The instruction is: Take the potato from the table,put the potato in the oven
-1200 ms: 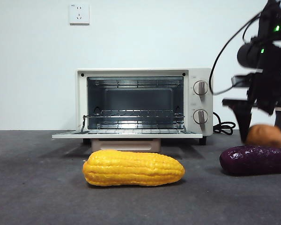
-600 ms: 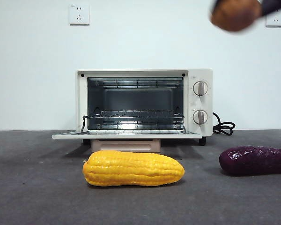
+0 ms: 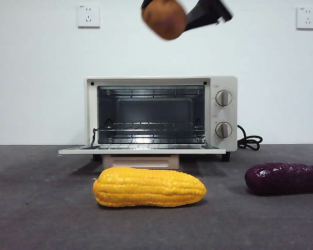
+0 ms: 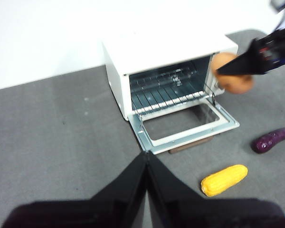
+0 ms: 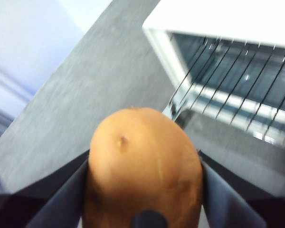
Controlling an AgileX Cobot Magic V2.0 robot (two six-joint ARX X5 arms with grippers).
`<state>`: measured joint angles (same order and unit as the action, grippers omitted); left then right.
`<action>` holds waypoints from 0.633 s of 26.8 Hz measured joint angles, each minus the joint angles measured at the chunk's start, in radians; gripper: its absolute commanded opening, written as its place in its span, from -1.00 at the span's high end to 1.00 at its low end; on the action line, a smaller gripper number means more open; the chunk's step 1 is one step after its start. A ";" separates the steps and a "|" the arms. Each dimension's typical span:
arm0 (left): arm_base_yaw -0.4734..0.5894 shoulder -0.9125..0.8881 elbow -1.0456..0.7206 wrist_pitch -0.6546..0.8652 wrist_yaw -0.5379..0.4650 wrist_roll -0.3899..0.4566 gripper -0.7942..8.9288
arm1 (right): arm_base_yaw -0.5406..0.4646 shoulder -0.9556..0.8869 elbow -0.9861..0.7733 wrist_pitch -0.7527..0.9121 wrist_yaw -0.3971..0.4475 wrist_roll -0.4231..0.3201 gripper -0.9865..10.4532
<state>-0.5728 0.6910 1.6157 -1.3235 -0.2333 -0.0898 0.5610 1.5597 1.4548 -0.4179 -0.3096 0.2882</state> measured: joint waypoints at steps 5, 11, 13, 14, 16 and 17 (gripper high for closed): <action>0.000 -0.048 0.000 0.000 0.000 0.000 0.85 | -0.002 0.106 0.000 0.133 0.022 0.069 0.78; 0.000 -0.079 0.000 0.000 -0.064 0.003 0.85 | -0.005 0.228 0.000 0.263 0.022 0.128 0.78; 0.000 -0.080 0.000 0.000 -0.085 0.003 0.85 | -0.005 0.265 0.000 0.302 0.034 0.147 0.78; 0.000 -0.080 0.000 0.000 -0.088 0.003 0.85 | -0.005 0.280 0.000 0.316 0.048 0.153 0.78; 0.000 -0.079 0.000 0.000 -0.090 0.004 0.85 | -0.005 0.310 0.000 0.348 0.077 0.164 0.78; 0.000 -0.079 0.000 0.000 -0.097 0.005 0.85 | -0.005 0.322 0.000 0.358 0.091 0.168 0.78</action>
<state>-0.5728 0.6121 1.6157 -1.3239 -0.3305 -0.0853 0.5560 1.8816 1.4548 -0.0597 -0.2188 0.4564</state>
